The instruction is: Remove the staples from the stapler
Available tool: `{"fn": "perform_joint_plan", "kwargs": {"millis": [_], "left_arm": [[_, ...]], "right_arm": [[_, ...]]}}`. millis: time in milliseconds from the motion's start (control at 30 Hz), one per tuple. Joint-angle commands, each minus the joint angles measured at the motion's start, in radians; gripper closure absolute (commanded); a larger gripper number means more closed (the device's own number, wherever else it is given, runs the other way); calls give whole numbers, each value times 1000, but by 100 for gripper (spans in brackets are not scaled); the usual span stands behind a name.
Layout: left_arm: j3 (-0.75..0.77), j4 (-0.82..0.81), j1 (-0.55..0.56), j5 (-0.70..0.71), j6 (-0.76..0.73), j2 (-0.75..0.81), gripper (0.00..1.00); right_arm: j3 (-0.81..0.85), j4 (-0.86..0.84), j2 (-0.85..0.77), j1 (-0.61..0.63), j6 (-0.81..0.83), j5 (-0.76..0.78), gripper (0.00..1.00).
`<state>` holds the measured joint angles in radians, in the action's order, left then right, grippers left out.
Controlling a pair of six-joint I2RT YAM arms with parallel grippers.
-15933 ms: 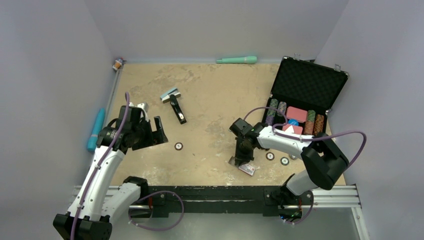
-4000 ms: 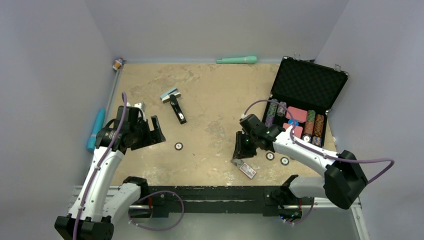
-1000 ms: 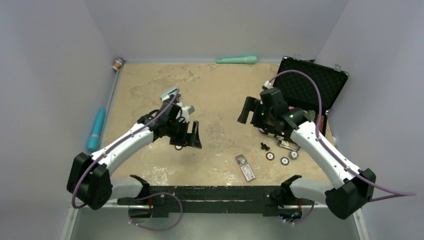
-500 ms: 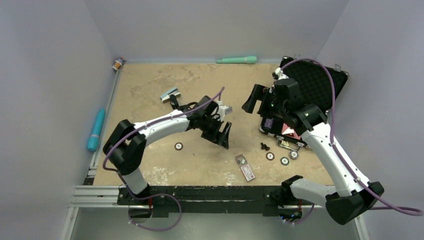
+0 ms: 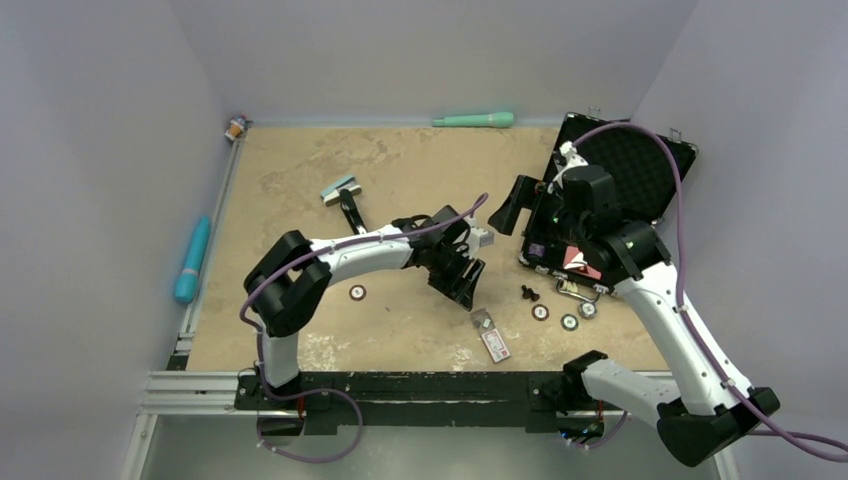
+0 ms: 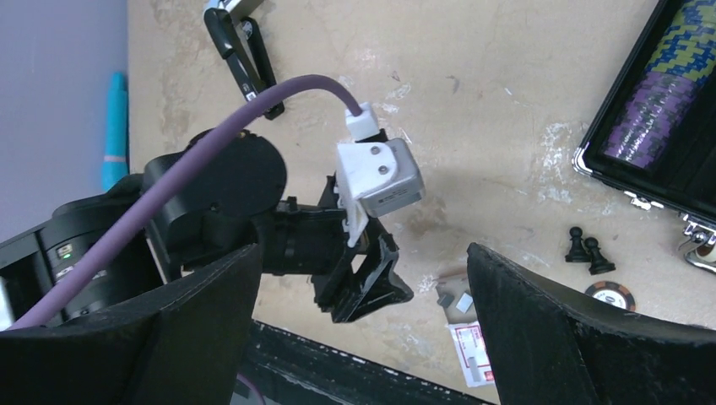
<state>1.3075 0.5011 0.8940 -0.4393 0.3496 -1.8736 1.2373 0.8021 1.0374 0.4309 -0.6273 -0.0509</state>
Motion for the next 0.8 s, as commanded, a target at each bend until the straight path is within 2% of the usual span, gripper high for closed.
{"fn": "perform_joint_plan", "kwargs": {"millis": [0,67,333,567,767], "left_arm": [[59,-26,28,14,-33,-38,45],[78,-20,33,9,-34,-59,49],[134,2,53,-6,-28,-121,52],[172,10,57,-35,-5,-172,66],[193,28,67,-14,-3,-201,68]], "right_arm": [[-20,10,-34,-3,-8,-27,5],[-31,15,-43,-3,-8,-30,5],[-57,23,-68,-3,-9,-29,5],[-61,29,-77,-3,-6,-35,5],[-67,42,-83,-3,1,-37,5]]}}
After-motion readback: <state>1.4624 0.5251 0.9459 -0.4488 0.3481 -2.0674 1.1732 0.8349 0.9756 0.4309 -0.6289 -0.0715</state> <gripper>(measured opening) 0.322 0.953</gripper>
